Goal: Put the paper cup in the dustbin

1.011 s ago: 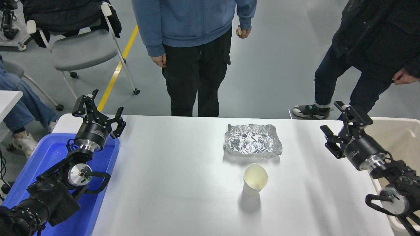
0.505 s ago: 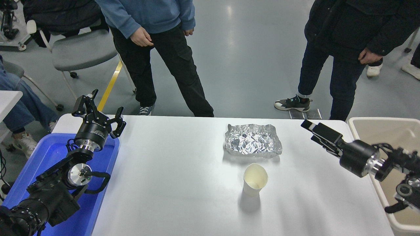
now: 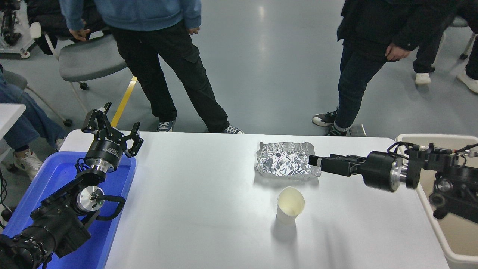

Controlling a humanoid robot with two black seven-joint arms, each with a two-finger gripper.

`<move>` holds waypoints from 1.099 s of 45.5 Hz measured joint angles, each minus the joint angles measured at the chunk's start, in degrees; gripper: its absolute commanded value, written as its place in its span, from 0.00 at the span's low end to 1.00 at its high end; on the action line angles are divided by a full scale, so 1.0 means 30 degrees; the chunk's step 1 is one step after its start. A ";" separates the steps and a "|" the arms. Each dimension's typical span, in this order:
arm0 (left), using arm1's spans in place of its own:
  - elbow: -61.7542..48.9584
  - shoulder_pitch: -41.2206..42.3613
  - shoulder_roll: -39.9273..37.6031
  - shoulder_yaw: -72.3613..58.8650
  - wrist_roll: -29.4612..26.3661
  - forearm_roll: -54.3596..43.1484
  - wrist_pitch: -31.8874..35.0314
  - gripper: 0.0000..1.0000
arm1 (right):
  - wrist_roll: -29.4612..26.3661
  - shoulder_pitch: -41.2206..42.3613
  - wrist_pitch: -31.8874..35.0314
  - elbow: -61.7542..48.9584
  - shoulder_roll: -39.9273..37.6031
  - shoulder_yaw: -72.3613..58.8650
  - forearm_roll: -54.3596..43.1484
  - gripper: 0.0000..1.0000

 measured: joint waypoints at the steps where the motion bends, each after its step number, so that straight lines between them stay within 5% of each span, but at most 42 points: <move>1: 0.0001 0.0001 -0.0001 -0.0001 0.0000 -0.0001 0.0000 1.00 | 0.0005 0.0299 -0.0127 -0.0236 0.0285 -0.0537 -0.0127 0.99; 20: 0.0011 0.0000 -0.0008 -0.0021 0.0000 -0.0001 -0.0001 1.00 | 0.0046 0.2305 -0.1677 -0.4187 0.5072 -0.5773 -0.1026 0.99; 39: 0.0018 0.0000 0.0001 -0.0012 0.0000 -0.0001 0.0000 1.00 | 0.0308 0.1991 -0.2185 -0.6508 0.7174 -0.7722 -0.1361 0.98; 43: 0.0018 -0.0001 0.0001 -0.0013 0.0000 -0.0002 0.0000 1.00 | 0.0417 0.1882 -0.2381 -0.6727 0.7351 -0.7857 -0.1380 0.91; 47: 0.0018 -0.0001 0.0001 -0.0015 0.0000 -0.0002 0.0000 1.00 | 0.0624 0.1814 -0.2575 -0.6880 0.7449 -0.7945 -0.1394 0.68; 50: 0.0020 -0.0001 0.0001 -0.0018 0.0000 -0.0002 0.0000 1.00 | 0.0840 0.1781 -0.2719 -0.6974 0.7497 -0.7995 -0.1403 0.60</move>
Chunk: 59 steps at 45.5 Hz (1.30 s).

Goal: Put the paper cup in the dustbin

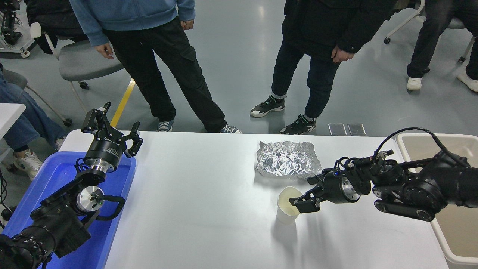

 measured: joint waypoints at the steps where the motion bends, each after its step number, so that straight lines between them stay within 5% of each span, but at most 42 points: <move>1: 0.0000 0.0000 0.0000 -0.0001 0.0000 0.0000 0.0000 1.00 | 0.0070 -0.0006 -0.0037 -0.0033 0.0011 -0.0013 -0.0009 0.50; 3: 0.0001 0.0000 -0.0001 -0.0003 0.0000 0.0000 0.0000 1.00 | 0.0279 -0.0016 -0.0110 -0.0089 0.0036 -0.0036 -0.0056 0.30; 18: 0.0002 0.0001 -0.0007 -0.0004 0.0000 0.0000 0.0000 1.00 | 0.1025 0.0042 -0.0333 -0.0341 0.0134 -0.0123 -0.0307 0.00; 44: 0.0002 0.0000 -0.0004 -0.0003 0.0001 0.0000 0.0000 1.00 | 0.1812 0.0387 -0.0387 -0.0733 0.0062 -0.0711 -0.0673 0.00; 59: 0.0018 -0.0003 -0.0001 -0.0004 0.0000 -0.0003 0.0000 1.00 | 0.1909 0.3104 0.0421 0.1136 -0.2109 -0.0756 0.0105 0.00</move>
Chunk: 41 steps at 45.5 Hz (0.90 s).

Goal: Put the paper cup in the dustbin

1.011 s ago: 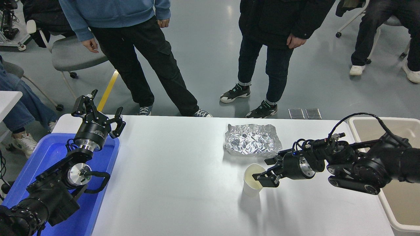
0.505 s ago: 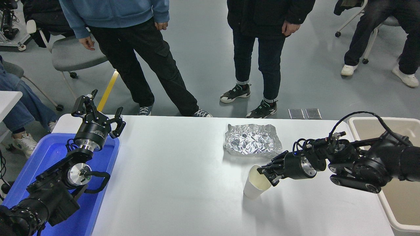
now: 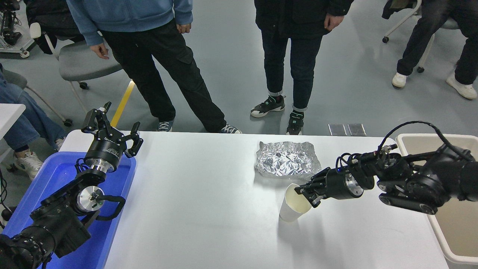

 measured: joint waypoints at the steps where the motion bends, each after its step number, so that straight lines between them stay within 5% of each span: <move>1: 0.0002 0.0000 0.0000 0.0000 0.0001 0.0000 0.0000 1.00 | 0.0002 0.0231 0.0118 0.0208 -0.0210 -0.0001 0.0089 0.00; 24: 0.0008 -0.0003 -0.0010 -0.0004 0.0001 0.0003 0.0000 1.00 | 0.0008 0.7269 0.4237 0.5741 -0.5038 -0.0136 0.1669 0.00; 41: -0.0006 -0.0005 -0.0004 -0.0004 0.0001 0.0003 0.0000 1.00 | 0.0043 0.8927 0.5479 0.6606 -0.5962 -0.0300 0.1725 0.00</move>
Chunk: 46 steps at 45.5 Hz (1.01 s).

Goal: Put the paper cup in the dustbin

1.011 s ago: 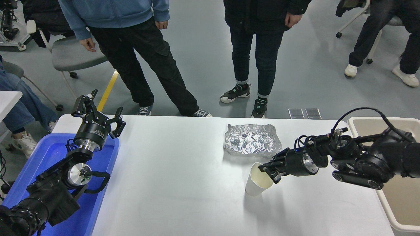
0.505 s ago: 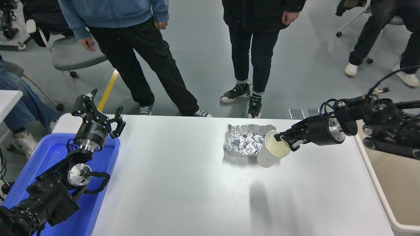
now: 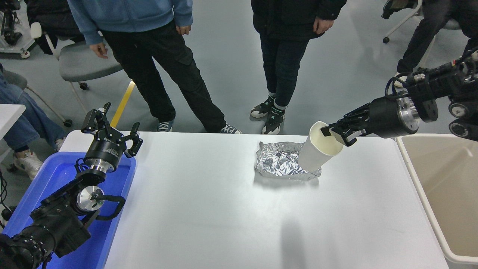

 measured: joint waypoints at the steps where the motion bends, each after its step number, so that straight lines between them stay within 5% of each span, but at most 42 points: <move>1: -0.0003 0.0000 0.0000 0.0000 0.0000 0.0000 0.0000 1.00 | 0.0005 -0.0003 0.0024 -0.0096 -0.0246 -0.0013 -0.0022 0.00; 29: 0.0004 0.0013 -0.0011 -0.0001 -0.0001 -0.0003 0.0000 1.00 | 0.0050 -0.4577 -0.1361 -0.2610 -0.6642 0.0712 0.0304 0.00; 46: -0.0002 0.0011 -0.0001 -0.0001 -0.0001 0.0000 0.0000 1.00 | 0.0059 -1.0110 -0.3608 -0.7229 -0.6975 0.2177 0.5511 0.00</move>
